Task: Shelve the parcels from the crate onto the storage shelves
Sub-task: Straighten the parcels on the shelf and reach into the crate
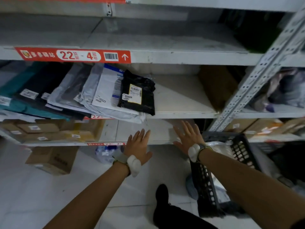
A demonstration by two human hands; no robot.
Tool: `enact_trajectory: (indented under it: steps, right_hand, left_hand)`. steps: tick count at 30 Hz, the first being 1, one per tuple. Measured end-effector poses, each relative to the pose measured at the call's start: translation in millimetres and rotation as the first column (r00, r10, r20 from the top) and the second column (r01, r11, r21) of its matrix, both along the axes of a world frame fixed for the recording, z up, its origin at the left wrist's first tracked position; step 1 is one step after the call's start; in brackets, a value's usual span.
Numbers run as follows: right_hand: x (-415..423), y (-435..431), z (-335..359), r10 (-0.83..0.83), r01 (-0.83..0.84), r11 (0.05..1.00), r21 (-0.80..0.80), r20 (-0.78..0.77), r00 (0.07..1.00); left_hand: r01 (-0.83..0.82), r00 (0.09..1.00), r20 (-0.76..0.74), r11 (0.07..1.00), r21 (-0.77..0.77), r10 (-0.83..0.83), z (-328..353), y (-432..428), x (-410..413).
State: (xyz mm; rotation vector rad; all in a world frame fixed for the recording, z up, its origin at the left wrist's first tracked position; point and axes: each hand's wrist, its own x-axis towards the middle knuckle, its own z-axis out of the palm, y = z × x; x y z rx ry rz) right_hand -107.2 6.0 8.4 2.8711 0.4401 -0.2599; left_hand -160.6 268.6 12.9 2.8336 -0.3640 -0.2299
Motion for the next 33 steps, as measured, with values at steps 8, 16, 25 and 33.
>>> enact_trajectory:
  steps: [8, 16, 25, 33]
  right_hand:
    - [-57, -54, -6, -0.130, 0.131, 0.987, 0.090, -0.020, 0.991]
    - [-61, -144, -21, -0.235, 0.246, 0.956, 0.158, -0.088, 0.968]
    - [-74, -300, -74, -0.435, 0.477, 0.875, 0.076, -0.306, 0.847]
    - [-95, -396, -163, -0.493, 0.570, 0.820, -0.045, -0.563, 0.664]
  left_hand:
    - [0.094, 0.994, -0.065, 0.993, 0.071, -0.089, 3, -39, -20]
    - [0.131, 0.987, -0.119, 0.979, 0.155, -0.113, 0, -121, 9]
    - [0.181, 0.946, -0.300, 0.970, 0.165, -0.125, -36, -252, 30]
    - [0.239, 0.841, -0.534, 0.945, 0.221, -0.088, -110, -361, 52]
